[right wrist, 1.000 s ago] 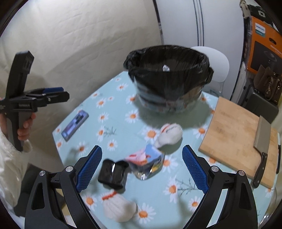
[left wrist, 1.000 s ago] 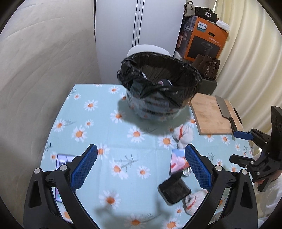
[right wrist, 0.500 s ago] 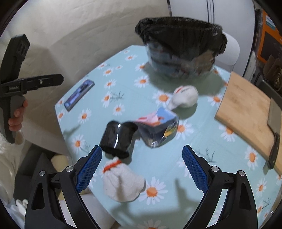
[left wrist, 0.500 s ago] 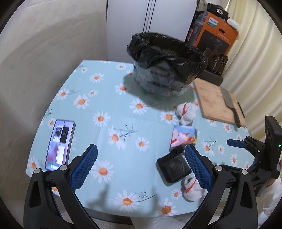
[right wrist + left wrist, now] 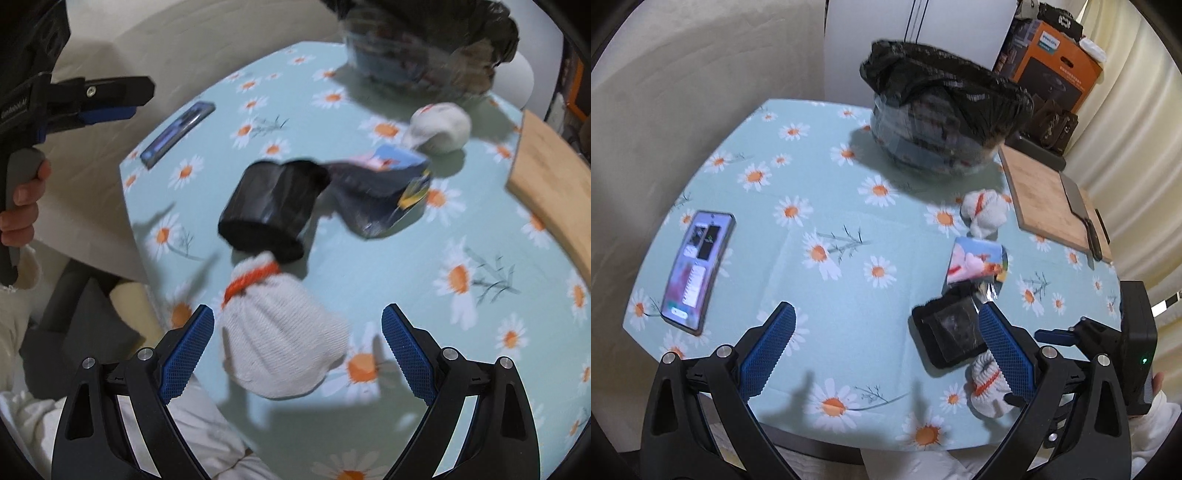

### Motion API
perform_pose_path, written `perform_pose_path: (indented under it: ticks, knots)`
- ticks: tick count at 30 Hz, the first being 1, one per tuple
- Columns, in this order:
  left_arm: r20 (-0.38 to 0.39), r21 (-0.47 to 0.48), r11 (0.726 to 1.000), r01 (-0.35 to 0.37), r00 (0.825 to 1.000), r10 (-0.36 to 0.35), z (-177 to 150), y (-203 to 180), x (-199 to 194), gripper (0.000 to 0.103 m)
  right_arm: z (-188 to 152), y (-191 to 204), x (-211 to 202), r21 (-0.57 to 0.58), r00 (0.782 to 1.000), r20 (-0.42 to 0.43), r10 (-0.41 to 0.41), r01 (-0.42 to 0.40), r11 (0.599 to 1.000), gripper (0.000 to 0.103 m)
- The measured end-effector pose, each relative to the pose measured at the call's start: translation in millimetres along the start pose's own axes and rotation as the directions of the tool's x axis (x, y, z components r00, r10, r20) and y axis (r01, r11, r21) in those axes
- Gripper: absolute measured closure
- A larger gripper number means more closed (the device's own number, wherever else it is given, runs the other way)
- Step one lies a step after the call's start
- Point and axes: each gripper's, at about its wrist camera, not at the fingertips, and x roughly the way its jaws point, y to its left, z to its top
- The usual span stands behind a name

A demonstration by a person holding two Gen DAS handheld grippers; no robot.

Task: Collect trash
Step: 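Grasp the white knit glove with the right gripper while the left gripper grasps the black cloth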

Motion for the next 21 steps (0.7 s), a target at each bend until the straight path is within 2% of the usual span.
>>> perform_pose_path:
  ticks: [1,2,4,5,8,11,17,19,21]
  knots:
    - [-0.012,0.006,1.000,0.000,1.000,0.000,-2.2,-1.1,3.2,0.006,-1.8,1.3,2.6,-0.006,1.000,-0.006,0.007,-0.007,1.000,0.023]
    - [-0.029,0.010,1.000,0.009,1.000,-0.009,-4.8,-2.5,7.2,0.006,-3.9,3.6,6.1,-0.019,1.000,-0.018,0.011,-0.011,1.000,0.041]
    - [-0.048,0.012,1.000,0.017,0.999,-0.016,-7.6,-4.5,13.1,0.006,-7.0,7.4,15.3,-0.054,0.998,-0.058,-0.031,0.027,0.998,0.056]
    - [-0.056,0.014,1.000,0.019,0.998,-0.018,-9.0,-5.9,15.6,0.006,-7.7,8.6,16.9,-0.069,0.997,-0.070,-0.031,0.026,0.997,0.067]
    - [-0.081,-0.002,0.999,0.046,0.996,-0.046,-13.2,-11.3,24.0,0.006,-8.8,8.3,12.3,-0.089,0.996,-0.080,-0.050,0.043,0.995,0.081]
    - [-0.086,-0.025,0.995,0.092,0.992,-0.094,-15.9,-18.0,30.4,0.006,-10.0,-1.7,5.9,-0.068,0.993,-0.094,-0.066,0.059,0.996,0.082]
    - [-0.101,-0.026,0.993,0.116,0.988,-0.118,-14.9,-31.6,47.7,0.006,-10.8,-31.1,-20.6,-0.002,0.989,-0.090,-0.114,0.114,0.993,0.083]
    - [-0.137,-0.048,0.987,0.153,0.978,-0.158,-13.5,-35.2,59.8,0.006,-12.3,-39.3,-28.9,0.034,0.990,-0.084,-0.110,0.114,0.993,0.082]
    - [-0.161,-0.041,0.986,0.161,0.973,-0.166,-12.6,-40.6,69.7,0.006,-14.4,-47.3,-36.1,0.073,0.990,-0.083,-0.112,0.118,0.990,0.082]
